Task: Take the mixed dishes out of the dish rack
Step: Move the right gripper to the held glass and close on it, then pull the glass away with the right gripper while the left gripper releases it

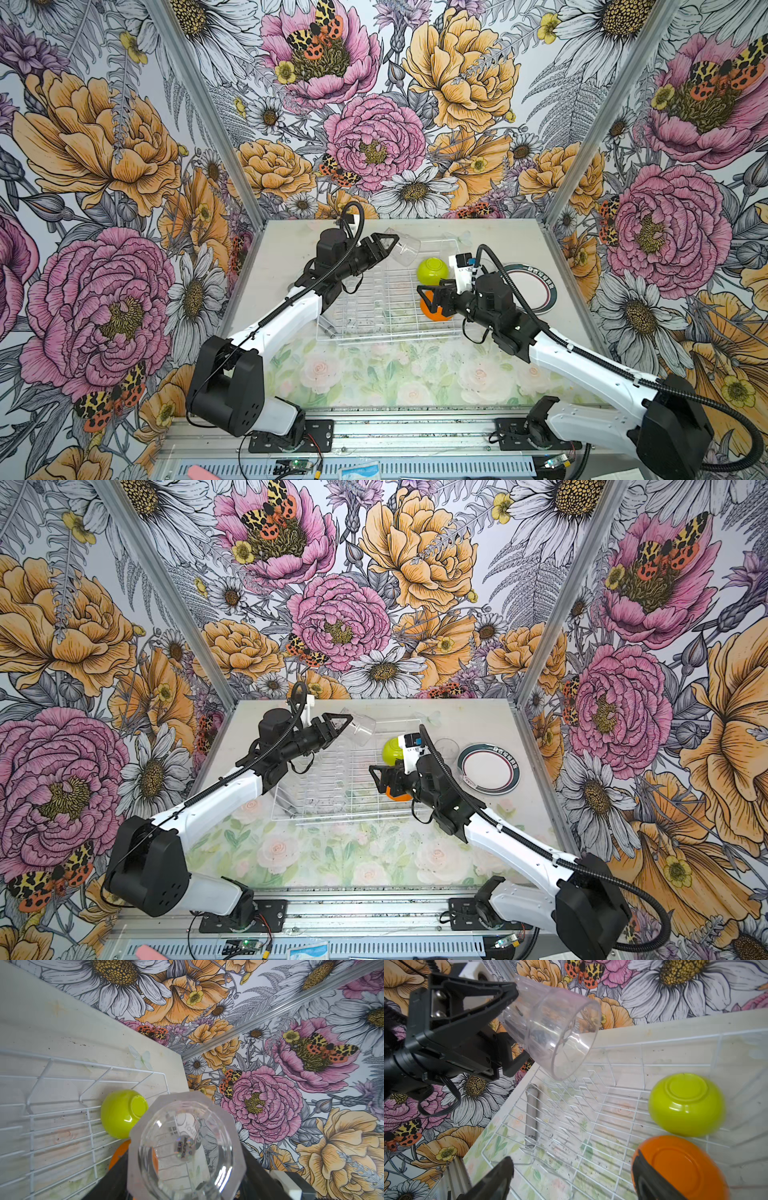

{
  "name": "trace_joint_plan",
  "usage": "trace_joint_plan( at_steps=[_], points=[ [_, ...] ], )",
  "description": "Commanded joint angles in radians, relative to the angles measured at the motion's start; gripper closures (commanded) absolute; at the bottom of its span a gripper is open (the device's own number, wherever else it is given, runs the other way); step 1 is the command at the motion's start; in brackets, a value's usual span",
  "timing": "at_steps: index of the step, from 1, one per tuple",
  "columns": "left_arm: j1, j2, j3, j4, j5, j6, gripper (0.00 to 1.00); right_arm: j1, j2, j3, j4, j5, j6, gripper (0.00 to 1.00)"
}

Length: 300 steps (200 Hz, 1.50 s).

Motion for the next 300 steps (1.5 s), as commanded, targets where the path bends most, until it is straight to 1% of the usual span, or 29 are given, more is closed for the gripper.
trace_joint_plan(
  at_steps=[1,17,34,62,83,113,153,198,213,230,263,275,291,300],
  points=[
    [0.012,-0.038,-0.046,0.147,0.059,-0.104,0.47,0.020,0.043,0.073,0.141,0.009,-0.053,0.13],
    [0.011,-0.047,-0.071,0.196,0.083,-0.151,0.47,0.032,0.072,0.103,0.147,0.023,-0.062,0.17],
    [-0.003,-0.060,-0.100,0.231,0.081,-0.184,0.47,0.037,0.083,0.112,0.175,0.029,-0.064,0.19],
    [-0.011,-0.074,-0.117,0.244,0.093,-0.198,0.47,0.047,0.105,0.137,0.204,0.028,-0.061,0.25],
    [-0.012,-0.090,-0.131,0.268,0.089,-0.213,0.47,0.047,0.128,0.157,0.200,0.031,-0.055,0.32],
    [-0.011,-0.109,-0.144,0.274,0.087,-0.213,0.47,0.049,0.134,0.150,0.253,0.014,-0.034,0.37],
    [-0.012,-0.116,-0.173,0.314,0.099,-0.240,0.46,0.053,0.146,0.166,0.268,0.023,-0.030,0.44],
    [-0.015,-0.115,-0.197,0.360,0.098,-0.263,0.46,0.060,0.201,0.206,0.283,0.010,-0.017,0.53],
    [-0.020,-0.112,-0.203,0.375,0.095,-0.269,0.46,0.061,0.220,0.218,0.289,0.014,-0.012,0.54],
    [-0.024,-0.104,-0.208,0.396,0.099,-0.279,0.46,0.061,0.235,0.227,0.293,0.023,-0.010,0.58],
    [-0.026,-0.084,-0.220,0.442,0.111,-0.307,0.46,0.061,0.256,0.240,0.295,0.053,-0.004,0.70],
    [-0.025,-0.079,-0.227,0.462,0.112,-0.319,0.46,0.061,0.260,0.241,0.295,0.058,0.001,0.79],
    [-0.021,-0.076,-0.231,0.465,0.111,-0.320,0.46,0.061,0.257,0.238,0.291,0.081,0.011,0.94],
    [-0.019,-0.076,-0.233,0.468,0.111,-0.321,0.46,0.061,0.253,0.233,0.292,0.096,0.016,1.00]
  ],
)
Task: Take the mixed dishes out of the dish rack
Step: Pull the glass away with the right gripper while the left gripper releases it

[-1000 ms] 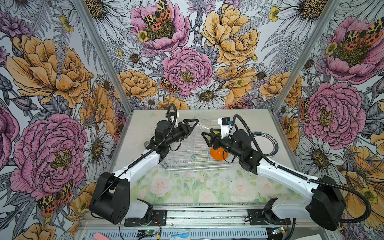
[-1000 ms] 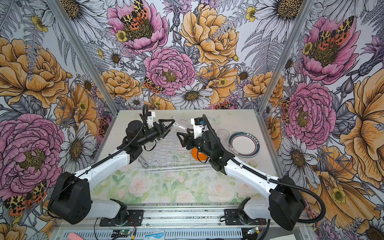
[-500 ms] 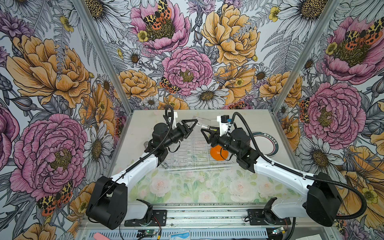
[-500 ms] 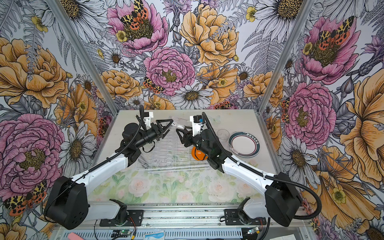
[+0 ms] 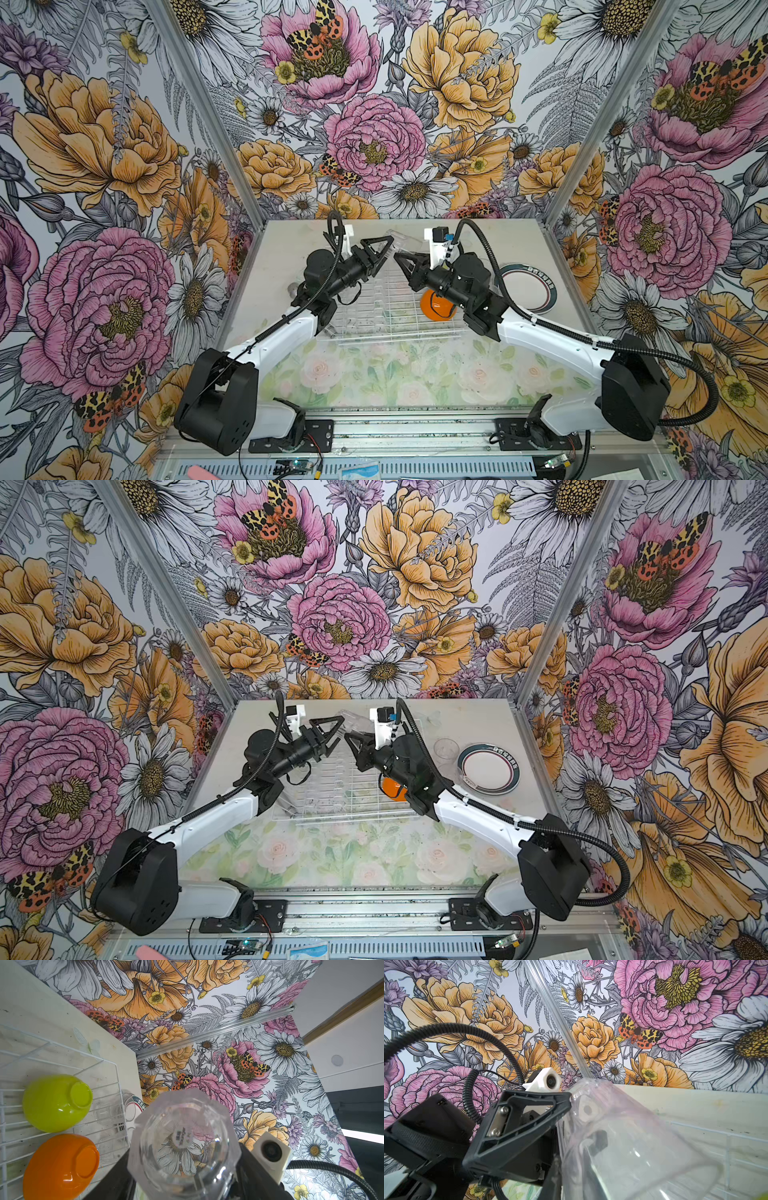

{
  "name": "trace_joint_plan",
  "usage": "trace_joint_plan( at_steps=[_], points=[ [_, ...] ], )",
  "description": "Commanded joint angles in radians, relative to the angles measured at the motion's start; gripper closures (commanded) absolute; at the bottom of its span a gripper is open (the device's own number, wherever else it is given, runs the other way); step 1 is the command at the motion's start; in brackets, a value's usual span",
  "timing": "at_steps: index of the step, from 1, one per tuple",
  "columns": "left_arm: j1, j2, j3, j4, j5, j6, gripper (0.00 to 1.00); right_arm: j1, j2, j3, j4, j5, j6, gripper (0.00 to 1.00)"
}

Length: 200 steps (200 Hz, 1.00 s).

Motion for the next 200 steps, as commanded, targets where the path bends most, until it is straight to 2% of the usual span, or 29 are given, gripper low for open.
trace_joint_plan(
  at_steps=[1,30,42,62,66,70,144,200],
  points=[
    [-0.007,-0.001,-0.020,0.068,0.044,0.056,0.46,-0.022,0.015,0.019,-0.024,0.131,-0.021,1.00],
    [-0.004,-0.009,-0.023,0.068,0.046,0.058,0.45,-0.024,0.006,0.008,-0.023,0.160,-0.006,1.00],
    [-0.002,-0.010,-0.026,0.066,0.043,0.059,0.40,-0.025,0.003,0.002,-0.024,0.171,-0.003,1.00],
    [0.003,-0.016,-0.032,0.062,0.036,0.061,0.18,-0.025,-0.002,-0.005,-0.021,0.184,0.002,1.00],
    [0.004,-0.018,-0.032,0.061,0.035,0.063,0.05,-0.026,-0.003,-0.004,-0.023,0.186,0.002,1.00],
    [0.005,-0.019,-0.033,0.059,0.033,0.065,0.02,-0.026,-0.002,-0.006,-0.022,0.185,0.004,1.00],
    [0.013,-0.036,-0.046,0.024,0.013,0.082,0.01,-0.035,-0.032,-0.037,-0.023,0.221,0.019,1.00],
    [0.013,-0.036,-0.050,0.019,0.020,0.094,0.01,-0.045,-0.105,-0.070,-0.085,0.306,0.013,1.00]
  ],
)
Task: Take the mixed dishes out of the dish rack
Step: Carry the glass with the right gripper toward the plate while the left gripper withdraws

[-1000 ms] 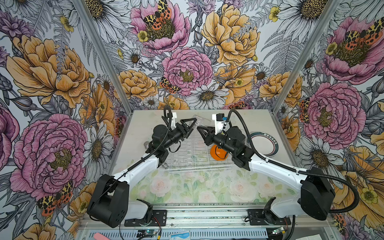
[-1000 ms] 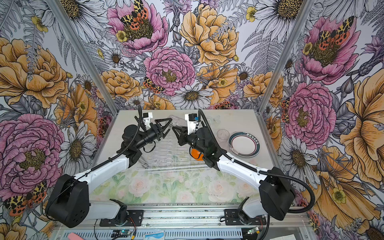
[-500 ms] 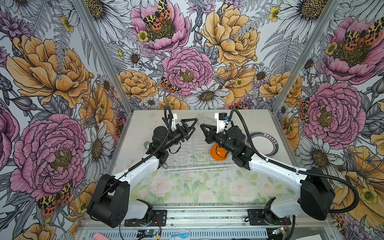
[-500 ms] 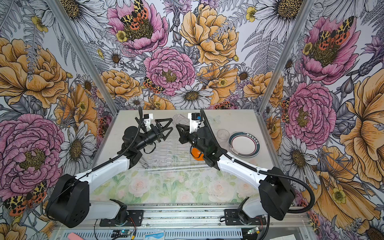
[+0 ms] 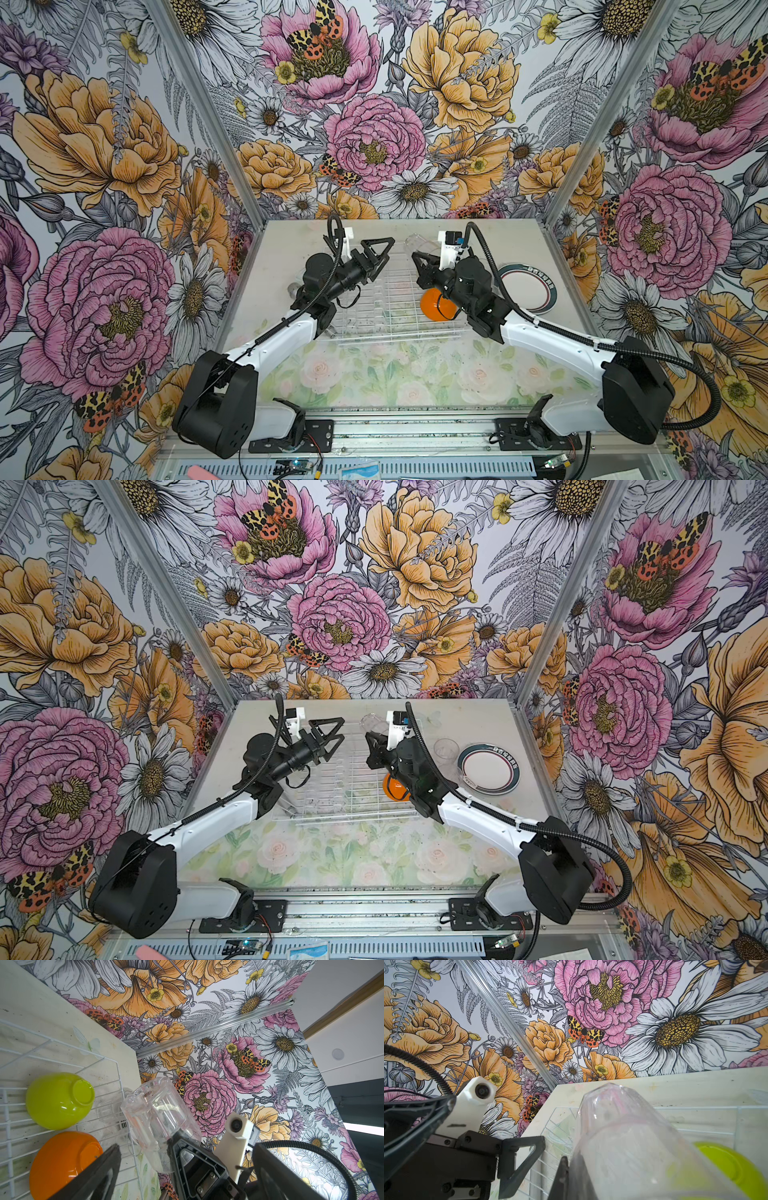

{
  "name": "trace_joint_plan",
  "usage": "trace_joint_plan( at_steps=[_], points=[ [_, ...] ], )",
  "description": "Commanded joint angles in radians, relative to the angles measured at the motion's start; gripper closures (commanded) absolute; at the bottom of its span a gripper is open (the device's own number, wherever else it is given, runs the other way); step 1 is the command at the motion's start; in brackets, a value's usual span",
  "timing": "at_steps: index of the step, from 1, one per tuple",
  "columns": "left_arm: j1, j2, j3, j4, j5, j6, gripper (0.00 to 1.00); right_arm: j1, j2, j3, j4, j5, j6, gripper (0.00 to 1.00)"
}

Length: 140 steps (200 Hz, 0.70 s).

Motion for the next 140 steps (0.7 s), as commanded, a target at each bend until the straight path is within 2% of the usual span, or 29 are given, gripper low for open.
trace_joint_plan(
  at_steps=[1,34,84,112,140],
  points=[
    [0.007,-0.021,-0.015,0.003,0.012,0.037,0.01,-0.009,-0.071,-0.003,-0.001,0.069,-0.005,1.00],
    [0.005,-0.030,-0.022,-0.024,0.009,0.076,0.01,-0.016,-0.157,-0.004,-0.128,0.200,-0.020,1.00],
    [-0.018,-0.093,-0.048,-0.188,-0.014,0.222,0.01,-0.052,-0.328,-0.024,-0.447,0.519,0.036,1.00],
    [-0.040,-0.147,-0.048,-0.286,-0.074,0.304,0.01,-0.113,-0.426,-0.097,-0.516,0.542,0.105,1.00],
    [-0.058,-0.168,-0.016,-0.359,-0.111,0.368,0.01,-0.159,-0.441,-0.102,-0.617,0.523,0.134,1.00]
  ],
)
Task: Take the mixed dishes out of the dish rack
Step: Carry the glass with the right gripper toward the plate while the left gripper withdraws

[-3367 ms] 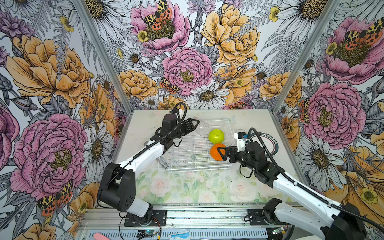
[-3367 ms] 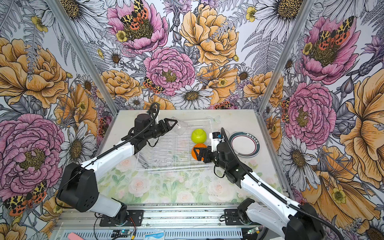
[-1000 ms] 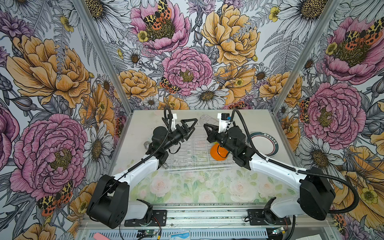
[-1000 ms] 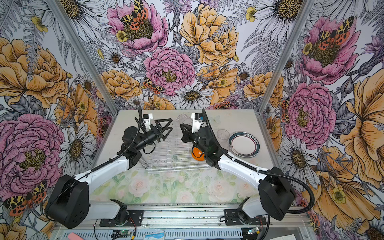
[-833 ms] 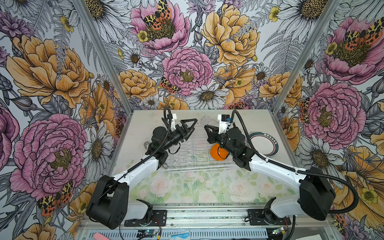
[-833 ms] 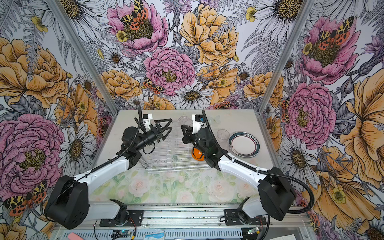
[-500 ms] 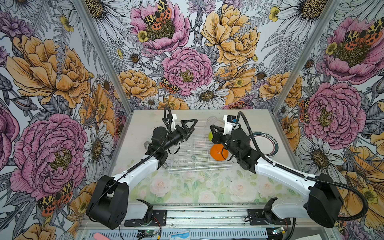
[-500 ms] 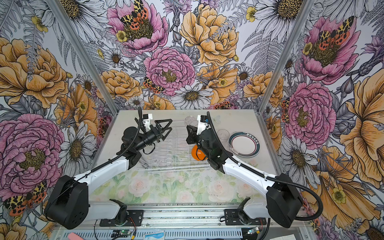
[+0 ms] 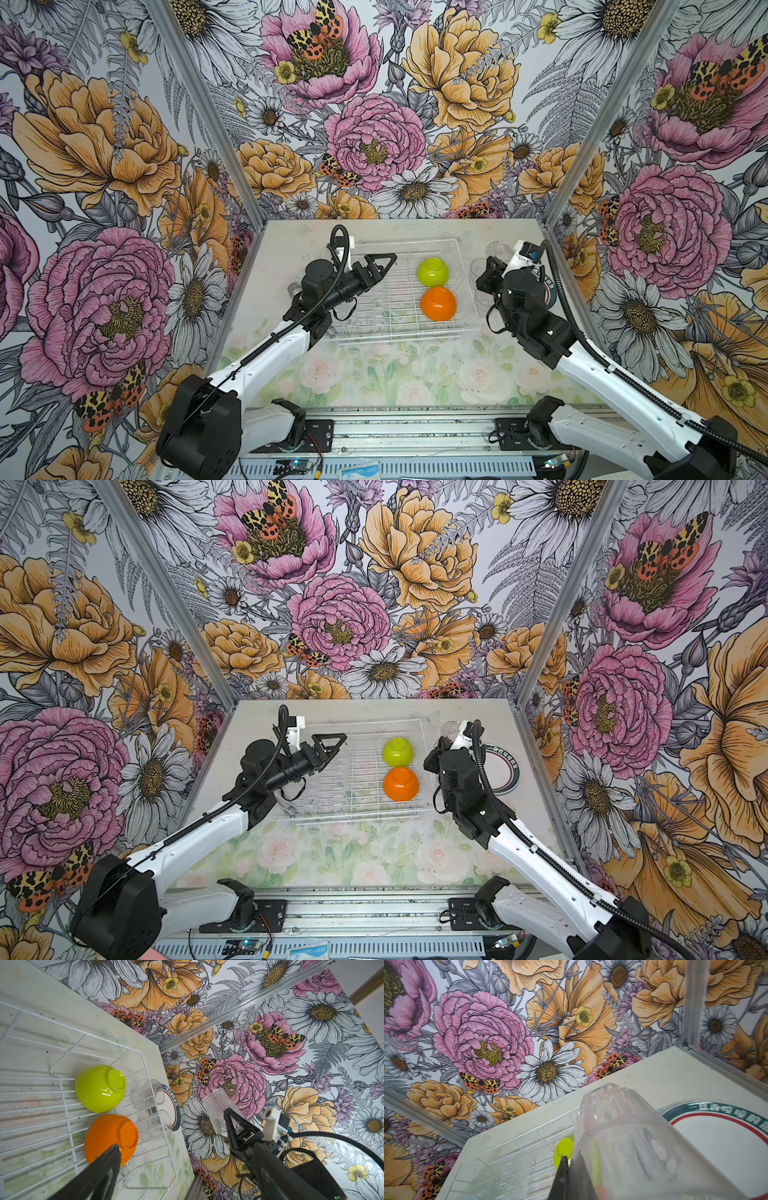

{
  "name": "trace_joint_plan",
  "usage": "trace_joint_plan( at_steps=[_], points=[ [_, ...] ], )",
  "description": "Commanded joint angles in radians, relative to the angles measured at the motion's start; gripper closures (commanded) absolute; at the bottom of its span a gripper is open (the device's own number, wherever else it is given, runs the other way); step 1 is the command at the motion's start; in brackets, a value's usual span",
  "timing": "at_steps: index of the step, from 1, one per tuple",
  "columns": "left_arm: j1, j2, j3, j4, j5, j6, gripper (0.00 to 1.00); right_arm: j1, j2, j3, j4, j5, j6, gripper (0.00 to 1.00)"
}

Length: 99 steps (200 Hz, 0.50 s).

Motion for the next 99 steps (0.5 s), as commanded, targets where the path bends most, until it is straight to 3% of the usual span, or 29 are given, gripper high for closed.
trace_joint_plan(
  at_steps=[1,52,99],
  points=[
    [-0.017,-0.023,0.025,-0.097,-0.060,0.105,0.01,-0.030,-0.013,-0.005,-0.108,0.028,0.045,1.00],
    [-0.044,0.011,0.049,-0.102,-0.074,0.116,0.01,-0.132,0.086,0.037,-0.225,-0.131,0.035,1.00],
    [-0.057,0.035,0.066,-0.103,-0.074,0.128,0.01,-0.348,0.282,0.190,-0.225,-0.346,-0.066,1.00]
  ],
)
